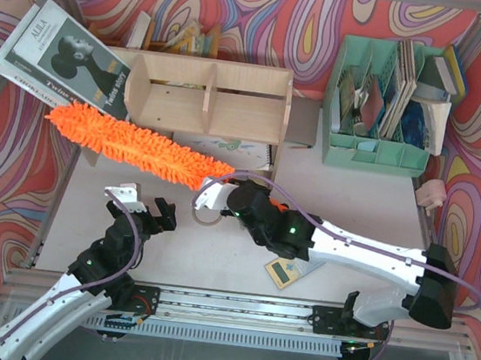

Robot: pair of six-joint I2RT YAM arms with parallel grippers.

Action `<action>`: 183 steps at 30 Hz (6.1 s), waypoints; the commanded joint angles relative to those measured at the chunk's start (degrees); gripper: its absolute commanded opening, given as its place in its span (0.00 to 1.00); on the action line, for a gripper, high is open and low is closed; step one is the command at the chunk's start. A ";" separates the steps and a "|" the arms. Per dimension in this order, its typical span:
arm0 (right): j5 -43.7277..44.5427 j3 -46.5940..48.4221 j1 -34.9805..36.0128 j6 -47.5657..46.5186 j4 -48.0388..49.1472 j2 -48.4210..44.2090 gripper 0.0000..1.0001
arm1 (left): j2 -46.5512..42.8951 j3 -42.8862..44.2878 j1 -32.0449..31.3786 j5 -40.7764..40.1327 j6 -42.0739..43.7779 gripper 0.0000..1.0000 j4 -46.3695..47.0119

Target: Dust the bookshelf with a duster

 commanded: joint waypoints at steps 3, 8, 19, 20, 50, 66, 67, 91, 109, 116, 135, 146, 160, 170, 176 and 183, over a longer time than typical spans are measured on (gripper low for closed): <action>4.49 -4.18 -0.11 9.01 -3.89 -7.00 0.00 | 0.36 0.14 0.20 -0.59 0.02 0.99 1.72; 5.15 -6.16 -0.15 9.75 -4.93 -7.86 0.00 | 0.87 0.23 0.20 -0.79 0.06 0.98 1.85; 2.82 3.78 0.14 0.59 -0.78 -5.71 0.00 | 1.27 0.32 0.20 -0.75 0.10 0.98 1.99; 2.21 5.23 0.20 -0.88 0.00 -5.15 0.00 | 1.16 0.32 0.20 -0.70 0.08 0.99 1.95; -16.86 18.46 -7.72 -53.67 55.66 17.69 0.00 | -3.32 -0.38 0.19 -0.93 -0.27 0.99 0.27; -16.96 23.06 -12.52 -53.89 50.24 24.07 0.00 | -3.30 -0.39 0.19 -0.93 -0.28 0.99 0.27; -16.73 23.02 -12.68 -53.80 50.32 24.25 0.00 | -3.30 -0.38 0.20 -0.92 -0.24 0.99 0.34; -7.00 -0.53 -12.62 -53.20 54.82 14.06 0.00 | -2.52 -0.37 0.20 -0.73 -0.28 0.98 0.75; -10.97 10.89 -5.65 -57.12 66.27 19.25 0.00 | -2.39 -0.29 0.20 -0.74 -0.27 0.98 0.67; -9.85 14.46 -5.72 -60.94 68.95 25.10 0.00 | -2.86 -0.43 0.19 -0.75 -0.28 0.98 0.46; -1.81 12.59 -7.86 -59.85 69.48 27.09 0.00 | -3.39 -0.40 0.20 -0.67 -0.28 0.99 0.27; 0.90 4.12 -7.82 -60.44 71.30 22.73 0.00 | -3.39 -0.36 0.20 -0.67 -0.37 0.99 0.28; 2.50 -4.44 -3.49 -52.51 68.00 12.37 0.00 | -2.74 -0.30 0.20 -0.73 -0.28 0.98 0.53; 9.32 5.75 5.55 -21.69 50.47 9.92 0.00 | -2.90 -0.38 0.20 -0.90 -0.19 0.98 0.48; 13.89 16.17 9.13 9.04 28.54 12.66 0.00 | -4.00 -0.16 0.20 -2.31 -0.54 0.98 -0.79; 16.95 30.52 11.88 38.81 1.16 18.54 0.00 | -9.55 -0.66 0.20 -10.50 -3.10 0.98 -5.52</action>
